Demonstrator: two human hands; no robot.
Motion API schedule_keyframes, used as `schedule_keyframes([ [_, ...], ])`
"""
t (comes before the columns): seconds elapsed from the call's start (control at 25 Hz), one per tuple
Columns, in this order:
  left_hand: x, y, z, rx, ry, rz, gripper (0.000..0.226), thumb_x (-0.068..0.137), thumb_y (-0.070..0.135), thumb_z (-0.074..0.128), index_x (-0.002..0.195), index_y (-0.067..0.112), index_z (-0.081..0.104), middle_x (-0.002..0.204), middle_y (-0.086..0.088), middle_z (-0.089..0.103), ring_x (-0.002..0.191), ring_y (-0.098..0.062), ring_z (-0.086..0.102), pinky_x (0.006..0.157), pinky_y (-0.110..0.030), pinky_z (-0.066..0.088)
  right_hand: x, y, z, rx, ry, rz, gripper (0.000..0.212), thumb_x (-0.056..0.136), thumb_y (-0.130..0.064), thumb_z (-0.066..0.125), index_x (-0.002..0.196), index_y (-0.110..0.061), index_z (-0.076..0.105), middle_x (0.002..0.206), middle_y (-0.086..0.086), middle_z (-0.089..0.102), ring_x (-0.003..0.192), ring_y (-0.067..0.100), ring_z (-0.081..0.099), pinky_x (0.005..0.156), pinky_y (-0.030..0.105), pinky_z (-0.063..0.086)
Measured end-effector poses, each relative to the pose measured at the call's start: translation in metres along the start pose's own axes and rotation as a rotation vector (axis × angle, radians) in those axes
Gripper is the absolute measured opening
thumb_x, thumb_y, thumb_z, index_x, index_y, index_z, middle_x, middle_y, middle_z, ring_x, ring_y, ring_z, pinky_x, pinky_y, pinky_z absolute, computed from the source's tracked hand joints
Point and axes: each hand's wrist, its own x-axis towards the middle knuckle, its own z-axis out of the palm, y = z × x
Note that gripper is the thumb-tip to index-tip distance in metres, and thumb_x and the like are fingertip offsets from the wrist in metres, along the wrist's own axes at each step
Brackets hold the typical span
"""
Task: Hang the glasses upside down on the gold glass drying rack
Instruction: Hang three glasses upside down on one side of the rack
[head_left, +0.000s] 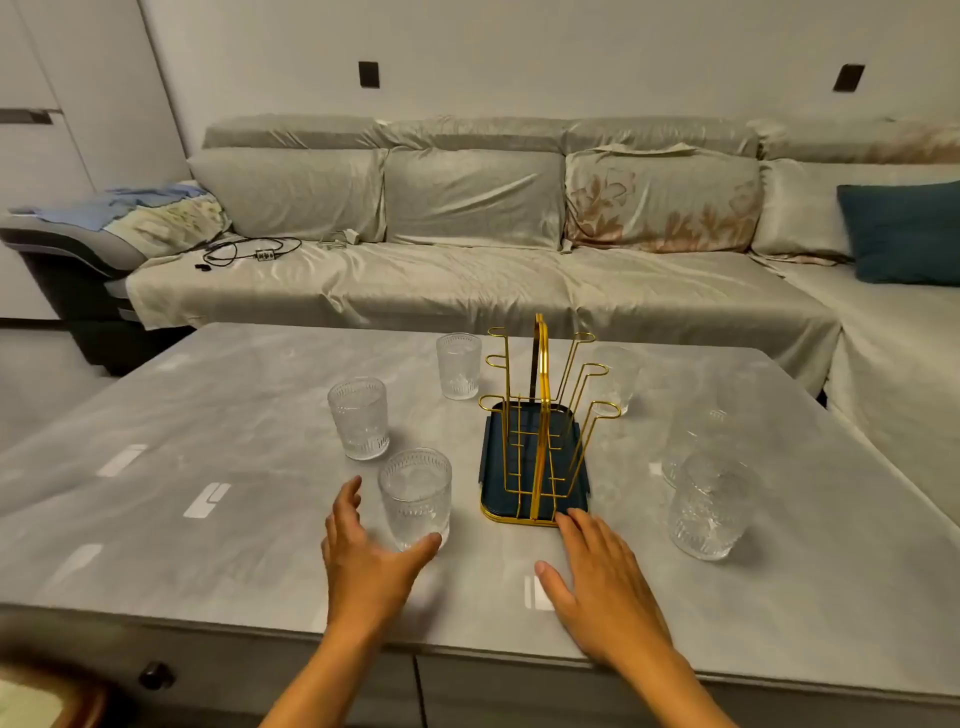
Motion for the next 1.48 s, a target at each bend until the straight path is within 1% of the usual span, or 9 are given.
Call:
schedule_keyframes([
  [0.12,0.018,0.002,0.007,0.016,-0.263,-0.053,0.099,0.055,0.031,0.090,0.138,0.031,0.036,0.134,-0.003,0.057,0.117,-0.029,0.055,0.099,-0.048,0.047,0.001,0.001,-0.001,0.004,-0.021,0.030,0.072,0.093,-0.064,0.019,0.151,-0.028,-0.003,0.161,-0.005,-0.005,0.145,0.014,-0.007,0.115,0.033,-0.003],
  [0.32,0.039,0.007,-0.006,0.068,-0.329,-0.022,0.083,0.051,0.037,0.091,0.122,0.027,0.049,0.119,-0.003,0.064,0.103,-0.022,0.063,0.083,-0.035,0.054,0.004,0.000,0.001,0.007,-0.014,0.040,0.073,0.091,-0.066,0.019,0.150,-0.030,-0.003,0.161,-0.007,-0.005,0.145,0.013,-0.006,0.114,0.032,-0.004],
  [0.44,0.067,0.041,-0.034,0.046,-0.272,0.084,0.081,0.042,0.056,0.087,0.112,0.030,0.055,0.105,0.004,0.066,0.089,-0.012,0.066,0.070,-0.027,0.056,0.004,0.003,0.003,-0.002,-0.016,0.038,0.073,0.091,-0.066,0.018,0.150,-0.030,-0.004,0.161,-0.007,-0.006,0.145,0.013,-0.007,0.114,0.032,-0.004],
  [0.56,0.091,0.088,-0.061,-0.043,-0.269,0.200,0.086,0.042,0.061,0.088,0.118,0.037,0.055,0.105,0.002,0.065,0.086,-0.017,0.068,0.064,-0.023,0.055,0.004,0.003,0.003,-0.006,-0.019,0.041,0.072,0.091,-0.066,0.017,0.150,-0.030,-0.006,0.161,-0.006,-0.007,0.145,0.013,-0.008,0.114,0.032,-0.006],
  [0.68,0.103,0.127,-0.066,-0.126,-0.244,0.264,0.079,0.045,0.062,0.087,0.112,0.043,0.050,0.106,0.001,0.064,0.088,-0.017,0.068,0.066,-0.026,0.056,0.004,0.001,0.003,0.004,-0.008,0.033,0.072,0.091,-0.065,0.018,0.150,-0.031,-0.004,0.161,-0.007,-0.005,0.145,0.012,-0.008,0.113,0.032,-0.006],
  [0.84,0.104,0.157,-0.040,-0.067,-0.275,0.387,0.072,0.052,0.056,0.086,0.113,0.030,0.058,0.107,0.005,0.066,0.087,-0.010,0.068,0.061,-0.019,0.055,0.005,0.001,0.001,0.011,0.010,0.032,0.071,0.090,-0.066,0.019,0.150,-0.033,0.000,0.161,-0.009,-0.002,0.145,0.012,-0.005,0.112,0.031,-0.006],
  [1.0,0.097,0.164,-0.015,-0.008,-0.332,0.415,0.068,0.052,0.053,0.084,0.110,0.026,0.063,0.109,-0.001,0.066,0.086,-0.011,0.068,0.069,-0.030,0.060,0.006,-0.001,0.001,-0.013,0.000,0.040,0.073,0.089,-0.068,0.017,0.150,-0.034,-0.002,0.160,-0.009,-0.006,0.145,0.013,-0.007,0.111,0.031,-0.007],
  [1.28,0.095,0.150,0.007,0.107,-0.320,0.495,0.057,0.058,0.048,0.086,0.108,0.026,0.066,0.107,0.005,0.068,0.089,-0.006,0.064,0.066,-0.017,0.053,0.007,0.002,0.004,-0.020,0.012,0.039,0.073,0.088,-0.069,0.015,0.150,-0.034,-0.002,0.160,-0.008,-0.007,0.145,0.014,-0.007,0.112,0.032,-0.005],
  [1.48,0.090,0.141,0.021,0.188,-0.294,0.518,0.057,0.060,0.048,0.085,0.109,0.026,0.066,0.115,0.000,0.069,0.099,-0.016,0.062,0.082,-0.038,0.057,0.008,0.001,0.003,-0.024,0.006,0.041,0.073,0.089,-0.068,0.016,0.150,-0.033,-0.002,0.160,-0.008,-0.007,0.145,0.014,-0.007,0.112,0.032,-0.005],
])
